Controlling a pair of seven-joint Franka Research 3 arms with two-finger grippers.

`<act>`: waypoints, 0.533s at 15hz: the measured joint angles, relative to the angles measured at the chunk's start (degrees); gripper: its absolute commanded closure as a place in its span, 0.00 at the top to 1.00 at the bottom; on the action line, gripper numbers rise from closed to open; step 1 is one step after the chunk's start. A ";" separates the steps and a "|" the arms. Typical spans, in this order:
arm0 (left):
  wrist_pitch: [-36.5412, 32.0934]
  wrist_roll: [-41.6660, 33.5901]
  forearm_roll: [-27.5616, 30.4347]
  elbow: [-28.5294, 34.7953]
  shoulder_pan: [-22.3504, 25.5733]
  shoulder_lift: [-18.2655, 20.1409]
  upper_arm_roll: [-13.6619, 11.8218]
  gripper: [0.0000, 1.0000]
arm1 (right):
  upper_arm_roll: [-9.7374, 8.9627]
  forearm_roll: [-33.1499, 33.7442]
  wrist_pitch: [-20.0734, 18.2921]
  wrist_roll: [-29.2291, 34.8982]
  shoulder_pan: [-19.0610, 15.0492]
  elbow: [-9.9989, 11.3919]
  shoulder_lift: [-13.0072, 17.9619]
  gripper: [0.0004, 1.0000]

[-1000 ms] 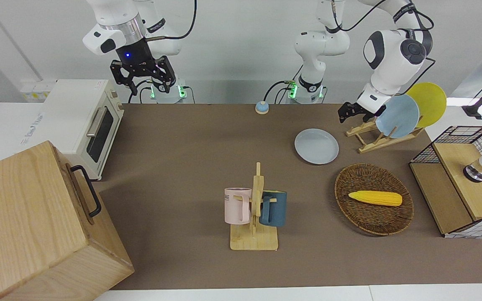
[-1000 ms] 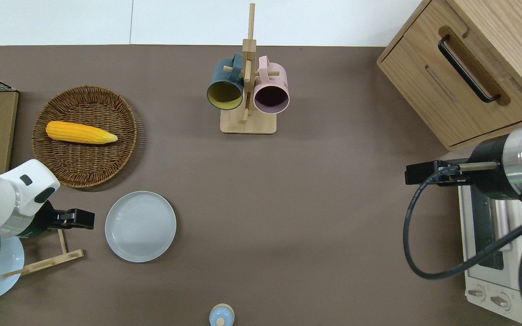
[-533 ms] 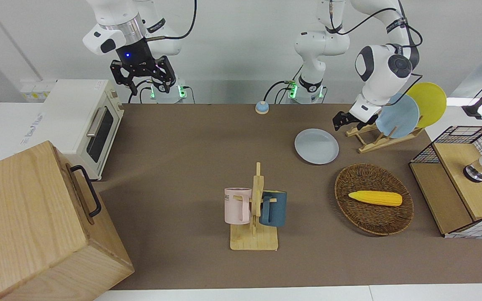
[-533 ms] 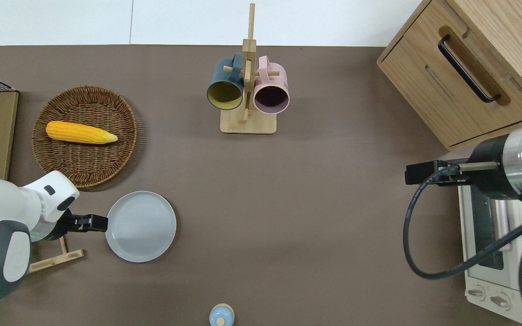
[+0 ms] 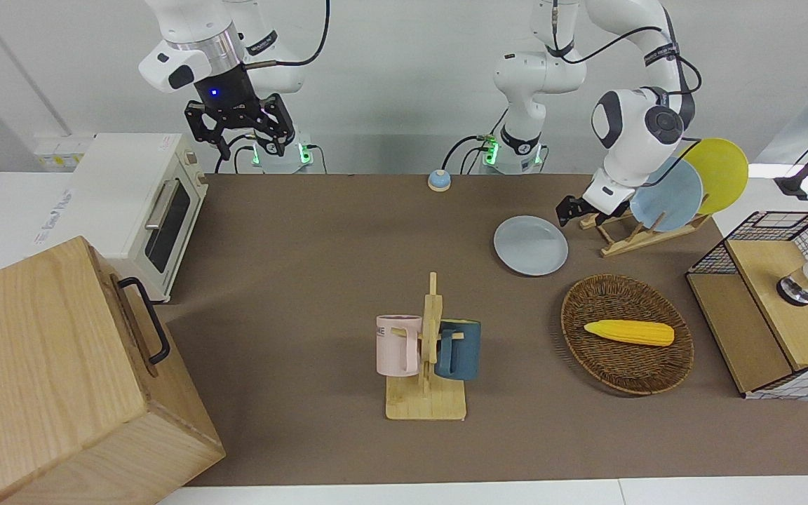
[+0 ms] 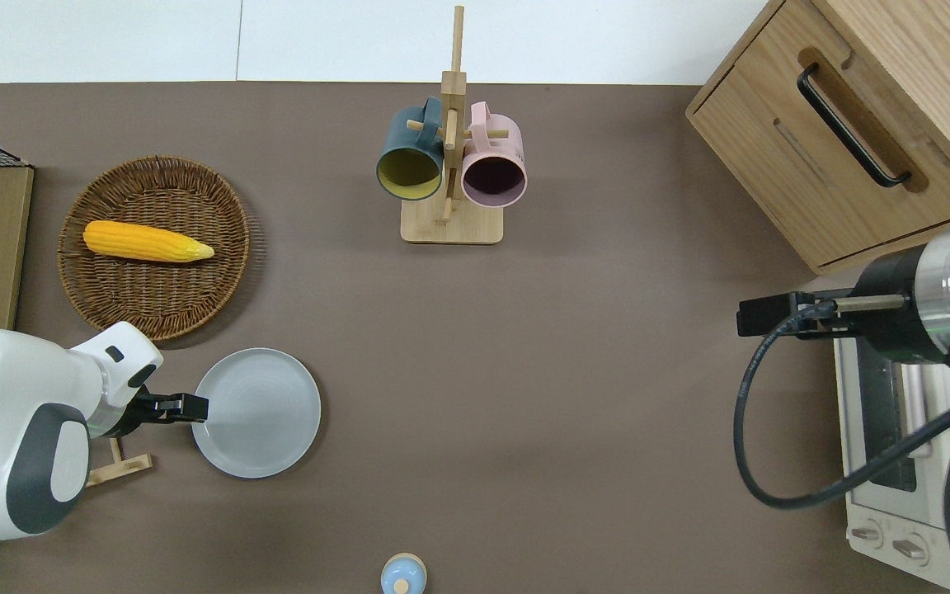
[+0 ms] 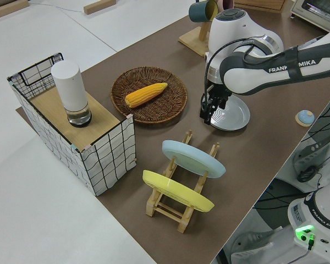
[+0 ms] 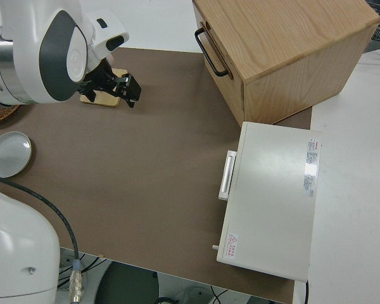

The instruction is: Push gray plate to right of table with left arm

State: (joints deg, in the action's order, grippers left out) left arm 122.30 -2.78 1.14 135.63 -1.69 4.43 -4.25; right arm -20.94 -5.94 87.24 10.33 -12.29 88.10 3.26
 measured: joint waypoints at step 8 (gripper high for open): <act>2.23 -0.08 0.00 1.36 0.00 -0.92 0.00 0.91 | 0.00 0.00 0.00 0.00 0.00 0.00 0.00 1.00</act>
State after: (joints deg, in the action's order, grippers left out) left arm 124.53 -2.86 1.14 136.99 -1.70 3.51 -4.25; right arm -20.94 -5.94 87.24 10.33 -12.29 88.10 3.26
